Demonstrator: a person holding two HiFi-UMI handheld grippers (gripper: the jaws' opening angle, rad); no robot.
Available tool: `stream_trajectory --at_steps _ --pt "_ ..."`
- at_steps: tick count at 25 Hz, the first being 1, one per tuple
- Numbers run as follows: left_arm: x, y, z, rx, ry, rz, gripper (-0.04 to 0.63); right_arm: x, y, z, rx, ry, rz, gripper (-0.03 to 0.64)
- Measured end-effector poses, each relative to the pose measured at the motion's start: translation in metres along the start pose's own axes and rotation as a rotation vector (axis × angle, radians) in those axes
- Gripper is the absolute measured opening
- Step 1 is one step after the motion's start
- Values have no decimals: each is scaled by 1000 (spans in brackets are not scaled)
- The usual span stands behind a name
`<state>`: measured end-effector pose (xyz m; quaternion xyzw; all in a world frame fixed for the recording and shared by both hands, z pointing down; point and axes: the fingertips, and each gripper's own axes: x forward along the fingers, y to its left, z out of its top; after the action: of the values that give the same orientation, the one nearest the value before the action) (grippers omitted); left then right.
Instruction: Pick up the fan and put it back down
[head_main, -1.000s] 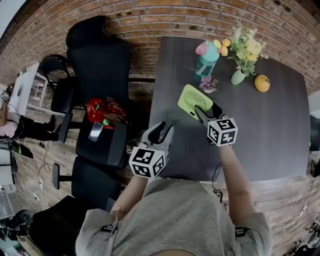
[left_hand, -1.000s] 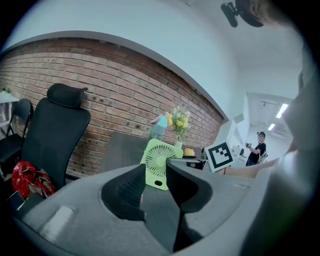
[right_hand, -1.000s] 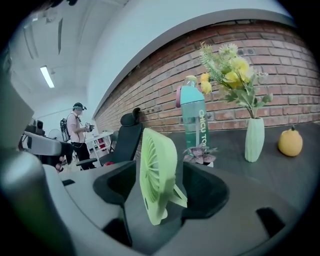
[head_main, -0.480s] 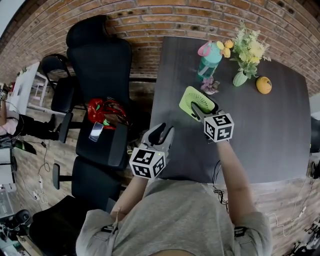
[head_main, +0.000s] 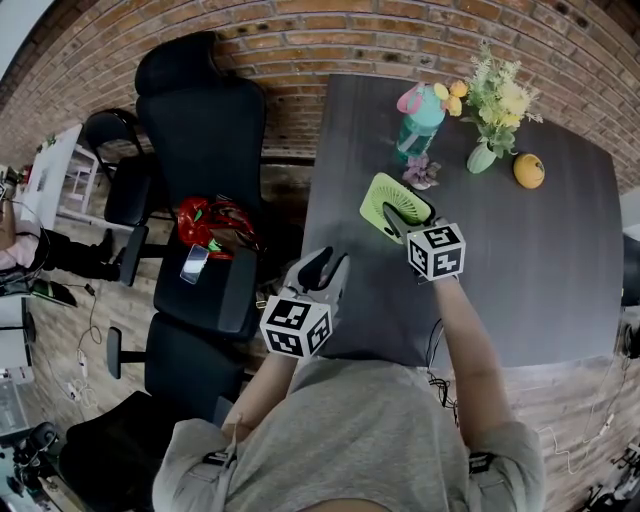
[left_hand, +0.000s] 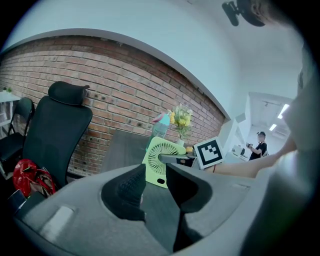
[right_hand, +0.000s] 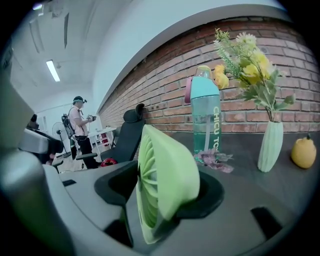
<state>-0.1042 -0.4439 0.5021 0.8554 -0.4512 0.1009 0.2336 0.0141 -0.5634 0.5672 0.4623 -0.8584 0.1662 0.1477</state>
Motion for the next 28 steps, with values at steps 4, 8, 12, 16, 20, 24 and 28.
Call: stream_trajectory --at_steps 4,8,12,16,20,24,28 --pt "0 -2 -1 5 3 -2 115 0 2 -2 -6 17 14 230" --pt "0 -4 -1 8 -4 -2 115 -2 3 -4 5 17 10 218" --pt "-4 -3 2 11 -16 1 115 -6 11 -3 -9 16 -2 206" --pt "-10 -5 4 15 -28 1 115 -13 18 -4 -7 17 -31 195" --pt "-14 -6 6 18 -39 2 115 -19 26 -3 -20 16 -50 192" --pt "-18 -6 7 22 -49 3 115 -27 35 2 -20 -2 -44 192" --pt "-23 -9 9 26 -59 -3 115 -35 46 5 -25 -7 -36 192"
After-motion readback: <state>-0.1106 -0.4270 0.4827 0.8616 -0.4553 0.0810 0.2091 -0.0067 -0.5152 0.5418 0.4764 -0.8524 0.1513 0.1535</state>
